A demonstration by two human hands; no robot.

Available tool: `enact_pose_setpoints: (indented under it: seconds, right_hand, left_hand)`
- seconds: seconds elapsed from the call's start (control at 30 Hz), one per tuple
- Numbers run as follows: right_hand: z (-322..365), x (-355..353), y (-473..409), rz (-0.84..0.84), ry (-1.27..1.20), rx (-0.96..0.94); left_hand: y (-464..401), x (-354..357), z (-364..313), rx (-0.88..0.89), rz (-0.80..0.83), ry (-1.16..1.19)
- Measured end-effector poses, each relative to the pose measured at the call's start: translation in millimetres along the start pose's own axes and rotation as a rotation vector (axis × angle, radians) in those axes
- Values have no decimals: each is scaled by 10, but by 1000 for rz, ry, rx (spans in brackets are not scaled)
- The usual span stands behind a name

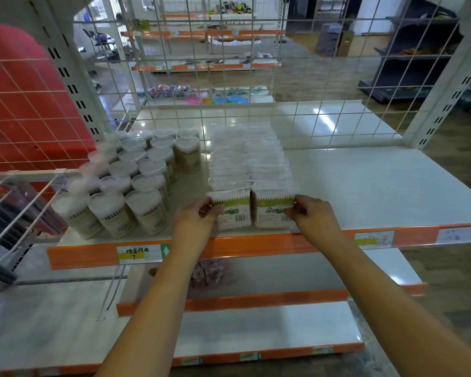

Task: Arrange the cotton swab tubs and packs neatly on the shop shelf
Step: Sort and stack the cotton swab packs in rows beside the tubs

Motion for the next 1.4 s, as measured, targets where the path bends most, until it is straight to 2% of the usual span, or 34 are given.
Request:
enact_pose_setpoints:
  seconds: [0.37,0.87,1.2,1.4]
  right_hand:
    - [3,51,-28,17,74,-14]
    - [-47,9,3,-17,64,6]
    - [14,53,-12,24,146,-11]
    - [-2,81,-24,56,148,-23]
  left_hand:
    - [-83,28,-45,55,100,-139]
    - [-103,-4,-54,65,80,-154]
    - [-58,18,-182,73,82,-338]
    - [-61,22,-194,59,113,-345]
Point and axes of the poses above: each hand's wrist, its own y-axis away from the middle knuckle, its own x-axis out of the palm, z = x × y, the point moved 8 cm from there along -y, towards the middle knuckle, and after that the axes turned 1 degree about y, right-handed, at the moved point
